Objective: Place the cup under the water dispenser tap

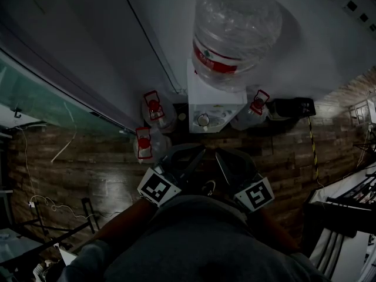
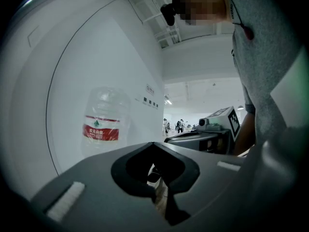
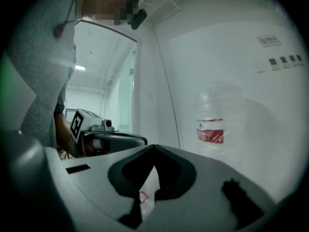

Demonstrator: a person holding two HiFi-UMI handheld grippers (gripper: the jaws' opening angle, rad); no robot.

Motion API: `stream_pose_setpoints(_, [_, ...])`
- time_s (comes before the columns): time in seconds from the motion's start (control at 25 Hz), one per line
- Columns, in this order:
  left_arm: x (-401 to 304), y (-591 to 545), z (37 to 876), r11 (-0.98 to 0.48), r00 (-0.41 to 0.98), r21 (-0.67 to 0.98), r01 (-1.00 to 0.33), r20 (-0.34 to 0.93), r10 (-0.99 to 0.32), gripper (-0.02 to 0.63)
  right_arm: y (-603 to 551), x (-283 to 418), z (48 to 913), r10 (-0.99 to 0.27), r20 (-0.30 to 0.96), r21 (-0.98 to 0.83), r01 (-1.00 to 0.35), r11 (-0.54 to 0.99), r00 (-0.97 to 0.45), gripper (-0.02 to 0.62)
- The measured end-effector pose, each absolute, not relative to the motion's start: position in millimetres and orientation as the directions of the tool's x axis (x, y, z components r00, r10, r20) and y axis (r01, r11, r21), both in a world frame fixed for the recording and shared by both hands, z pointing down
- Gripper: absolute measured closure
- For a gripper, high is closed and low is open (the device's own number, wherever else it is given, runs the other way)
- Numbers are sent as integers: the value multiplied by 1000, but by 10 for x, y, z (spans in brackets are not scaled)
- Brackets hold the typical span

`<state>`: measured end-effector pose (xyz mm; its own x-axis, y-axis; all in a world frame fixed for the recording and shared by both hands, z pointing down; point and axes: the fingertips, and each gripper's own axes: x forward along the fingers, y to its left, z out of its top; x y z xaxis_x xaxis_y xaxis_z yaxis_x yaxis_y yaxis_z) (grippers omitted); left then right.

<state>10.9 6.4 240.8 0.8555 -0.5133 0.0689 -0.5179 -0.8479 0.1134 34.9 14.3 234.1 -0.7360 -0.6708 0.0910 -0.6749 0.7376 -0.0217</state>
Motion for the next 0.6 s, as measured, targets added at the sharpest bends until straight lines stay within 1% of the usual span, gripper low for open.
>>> stream_pose_setpoints(0.6, [128, 85, 2460, -854, 863, 122, -505, 84, -499, 598, 147, 338, 2369, -675, 94, -15, -679, 734, -732, 581])
